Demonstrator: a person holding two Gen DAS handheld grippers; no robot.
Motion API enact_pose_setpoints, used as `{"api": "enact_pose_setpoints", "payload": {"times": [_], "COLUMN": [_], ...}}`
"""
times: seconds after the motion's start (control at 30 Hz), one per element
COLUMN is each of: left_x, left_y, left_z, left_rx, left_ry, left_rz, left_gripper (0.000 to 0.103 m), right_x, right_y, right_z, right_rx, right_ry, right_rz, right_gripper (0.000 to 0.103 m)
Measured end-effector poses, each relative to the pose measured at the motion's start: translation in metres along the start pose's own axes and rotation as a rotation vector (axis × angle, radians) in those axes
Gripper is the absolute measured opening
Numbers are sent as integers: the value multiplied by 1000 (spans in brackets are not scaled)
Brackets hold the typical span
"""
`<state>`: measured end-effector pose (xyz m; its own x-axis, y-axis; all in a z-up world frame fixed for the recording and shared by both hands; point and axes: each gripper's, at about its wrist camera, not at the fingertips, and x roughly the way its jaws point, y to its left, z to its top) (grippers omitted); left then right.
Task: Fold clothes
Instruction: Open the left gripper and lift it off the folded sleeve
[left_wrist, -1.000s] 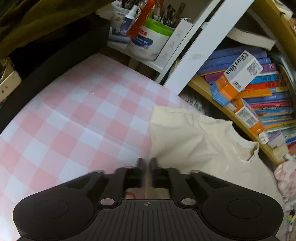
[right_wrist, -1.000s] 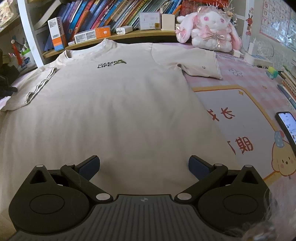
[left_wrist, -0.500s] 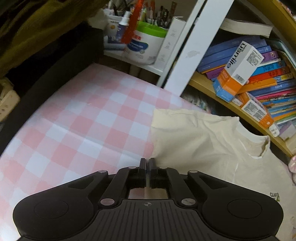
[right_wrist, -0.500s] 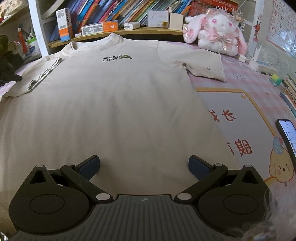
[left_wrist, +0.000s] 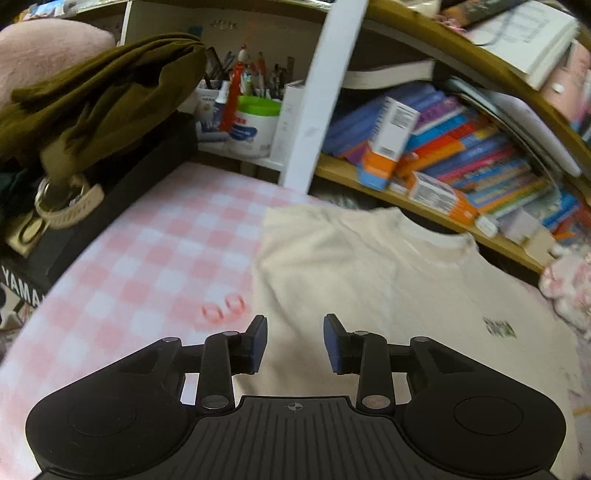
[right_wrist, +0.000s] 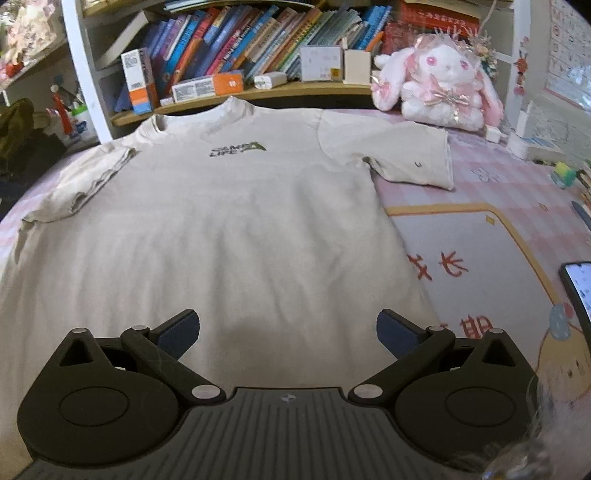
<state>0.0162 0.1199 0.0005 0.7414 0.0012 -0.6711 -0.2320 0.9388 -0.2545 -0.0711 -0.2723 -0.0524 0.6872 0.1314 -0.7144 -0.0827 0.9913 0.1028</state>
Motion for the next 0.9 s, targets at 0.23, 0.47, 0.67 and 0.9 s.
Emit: {"api": "enact_pose_setpoints", "payload": {"times": [0.23,0.47,0.67,0.9], "left_x": [-42,-65,-83,-98], "left_y": [-21,-37,-49,-58], "left_z": [-53,-81,-101,-129], "left_rx": [2,84,165,258], "left_ry": [-17,-30,-42,-14], "left_rz": [28,53,30,-26], "left_gripper": [55,64,71,74], "right_x": [1,-8,-21,-47], "right_y": [-2,1,10,33], "right_z": [3,2,-1,-15], "right_rx": [-52,-46,-13,-38], "right_ry": [-6,-27,-35,-50], "right_rz": [72,69,46,9], "right_gripper": [103,103,103,103]}}
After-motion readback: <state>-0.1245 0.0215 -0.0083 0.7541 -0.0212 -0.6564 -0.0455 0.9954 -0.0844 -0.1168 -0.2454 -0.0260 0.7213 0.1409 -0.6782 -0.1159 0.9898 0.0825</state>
